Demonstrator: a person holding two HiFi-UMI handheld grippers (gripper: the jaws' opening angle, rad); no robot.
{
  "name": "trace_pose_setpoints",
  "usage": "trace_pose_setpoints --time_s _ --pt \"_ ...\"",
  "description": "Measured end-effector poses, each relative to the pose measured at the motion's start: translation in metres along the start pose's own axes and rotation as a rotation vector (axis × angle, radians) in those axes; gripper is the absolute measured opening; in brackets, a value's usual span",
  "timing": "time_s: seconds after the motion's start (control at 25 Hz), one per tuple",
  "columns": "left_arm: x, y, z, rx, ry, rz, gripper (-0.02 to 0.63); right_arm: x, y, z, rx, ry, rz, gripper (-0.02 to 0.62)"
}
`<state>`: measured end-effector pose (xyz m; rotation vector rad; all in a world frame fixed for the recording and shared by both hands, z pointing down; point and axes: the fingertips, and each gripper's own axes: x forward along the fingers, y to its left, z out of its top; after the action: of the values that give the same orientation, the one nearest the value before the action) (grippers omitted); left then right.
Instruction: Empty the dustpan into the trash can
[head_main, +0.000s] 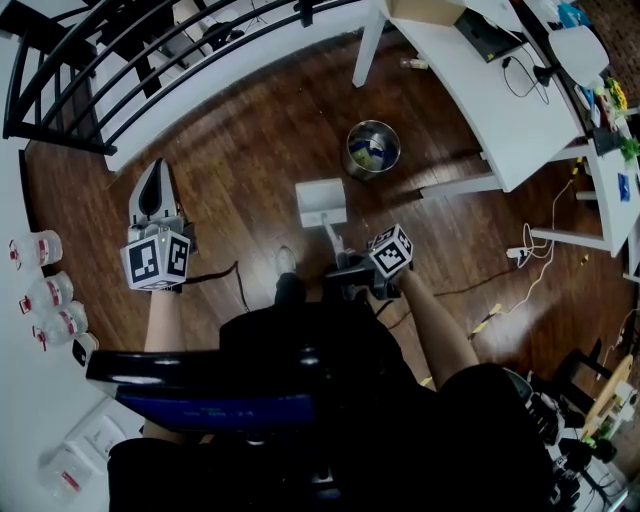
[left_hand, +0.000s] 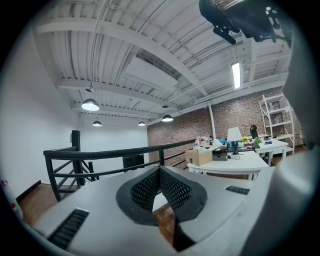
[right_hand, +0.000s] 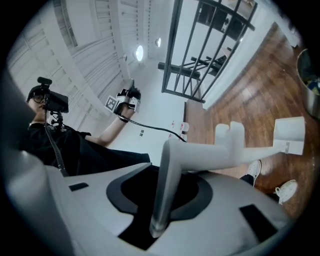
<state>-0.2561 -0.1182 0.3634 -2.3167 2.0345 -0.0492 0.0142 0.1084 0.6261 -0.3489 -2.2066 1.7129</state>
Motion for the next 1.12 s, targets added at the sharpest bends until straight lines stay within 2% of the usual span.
trace_pose_setpoints --time_s 0.32,0.52,0.6,0.64,1.12 --pt "-0.008 0.002 0.006 -0.011 -0.018 0.011 0.003 0.007 0.006 -0.012 0.012 0.033 0.003 0.110" --pt "-0.014 -0.002 0.007 -0.017 -0.018 0.006 0.003 0.006 0.007 -0.016 0.022 0.016 0.001 0.110" --pt "-0.017 -0.004 0.007 -0.017 -0.018 0.004 0.003 0.005 0.006 -0.018 0.033 0.007 0.002 0.132" --pt "-0.019 -0.006 0.007 -0.016 -0.018 0.003 0.003 0.005 0.006 -0.019 0.040 0.007 0.002 0.163" --pt "-0.025 -0.020 0.013 -0.029 -0.030 -0.017 0.002 -0.010 0.004 -0.026 0.064 -0.039 -0.014 0.187"
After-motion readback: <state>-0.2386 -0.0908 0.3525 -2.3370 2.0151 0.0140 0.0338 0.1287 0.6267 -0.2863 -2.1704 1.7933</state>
